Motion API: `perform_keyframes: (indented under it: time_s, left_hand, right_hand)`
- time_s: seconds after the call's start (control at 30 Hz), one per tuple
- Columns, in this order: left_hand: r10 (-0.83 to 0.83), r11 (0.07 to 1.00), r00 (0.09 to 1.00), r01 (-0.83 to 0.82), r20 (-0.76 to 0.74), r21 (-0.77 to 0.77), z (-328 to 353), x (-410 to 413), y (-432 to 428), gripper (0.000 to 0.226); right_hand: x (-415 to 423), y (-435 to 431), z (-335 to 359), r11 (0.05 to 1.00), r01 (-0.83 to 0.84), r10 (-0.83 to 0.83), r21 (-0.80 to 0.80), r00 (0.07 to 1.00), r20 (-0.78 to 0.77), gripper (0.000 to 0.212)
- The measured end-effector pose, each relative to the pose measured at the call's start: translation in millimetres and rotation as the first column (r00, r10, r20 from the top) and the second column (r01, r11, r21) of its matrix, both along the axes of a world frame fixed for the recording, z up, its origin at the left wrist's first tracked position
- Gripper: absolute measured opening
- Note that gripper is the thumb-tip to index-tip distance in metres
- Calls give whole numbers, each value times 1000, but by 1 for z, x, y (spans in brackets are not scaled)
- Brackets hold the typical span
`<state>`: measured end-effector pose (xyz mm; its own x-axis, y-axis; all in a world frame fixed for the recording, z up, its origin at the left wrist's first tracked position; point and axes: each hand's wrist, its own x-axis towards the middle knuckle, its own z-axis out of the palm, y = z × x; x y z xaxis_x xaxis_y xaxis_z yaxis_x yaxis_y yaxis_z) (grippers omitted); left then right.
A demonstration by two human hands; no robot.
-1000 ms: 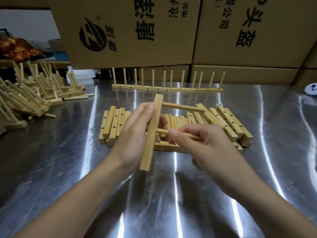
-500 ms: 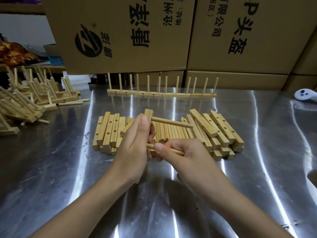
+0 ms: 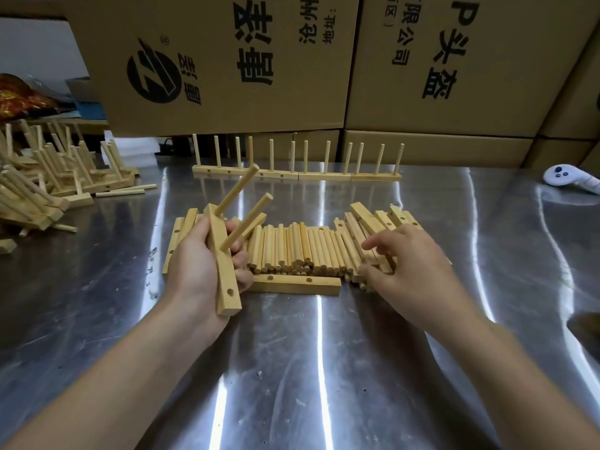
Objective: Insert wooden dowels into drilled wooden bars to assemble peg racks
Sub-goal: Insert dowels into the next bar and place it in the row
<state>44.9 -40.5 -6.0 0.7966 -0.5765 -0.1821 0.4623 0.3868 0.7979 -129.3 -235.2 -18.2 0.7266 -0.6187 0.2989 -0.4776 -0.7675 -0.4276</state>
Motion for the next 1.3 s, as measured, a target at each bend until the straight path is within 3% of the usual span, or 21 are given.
perform_keyframes:
  time_s: [0.13,0.37,0.43,0.53,0.6,0.7,0.8,1.0,1.3]
  left_hand:
    - [-14,1000,1000,14,-9,-2,1,0,0,41]
    - [-16,1000,1000,16,2,11,3,-1,1,38]
    - [-17,1000,1000,17,-7,13,3,-1,1,37]
    - [-16,1000,999,16,-36,4,4,-2,2,39]
    - [-15,1000,998,14,-65,-15,5,-3,2,40]
    - [-34,998,994,29,-107,-49,6,-4,1,42]
    - [-85,992,983,67,-164,-107,8,-6,1,43]
    - [-194,961,959,144,-205,-238,15,-12,3,40]
    - [-215,948,961,162,-175,-274,19,-17,3,46]
  right_hand:
    - [2,3,-2,996,-28,23,-85,998,-62,39]
    - [3,7,-3,983,-11,0,-184,998,-60,22]
    - [2,6,-3,977,39,-28,-208,998,56,17]
    - [-1,5,4,990,111,-70,-87,924,377,11]
    - [-2,4,10,994,23,-77,110,853,516,6]
    - [-2,7,14,913,-209,-49,350,795,604,7]
    - [0,14,15,814,-359,-16,457,772,635,17]
    - [4,23,15,753,-485,92,444,746,659,30]
    - [6,25,10,744,-538,199,398,745,636,34]
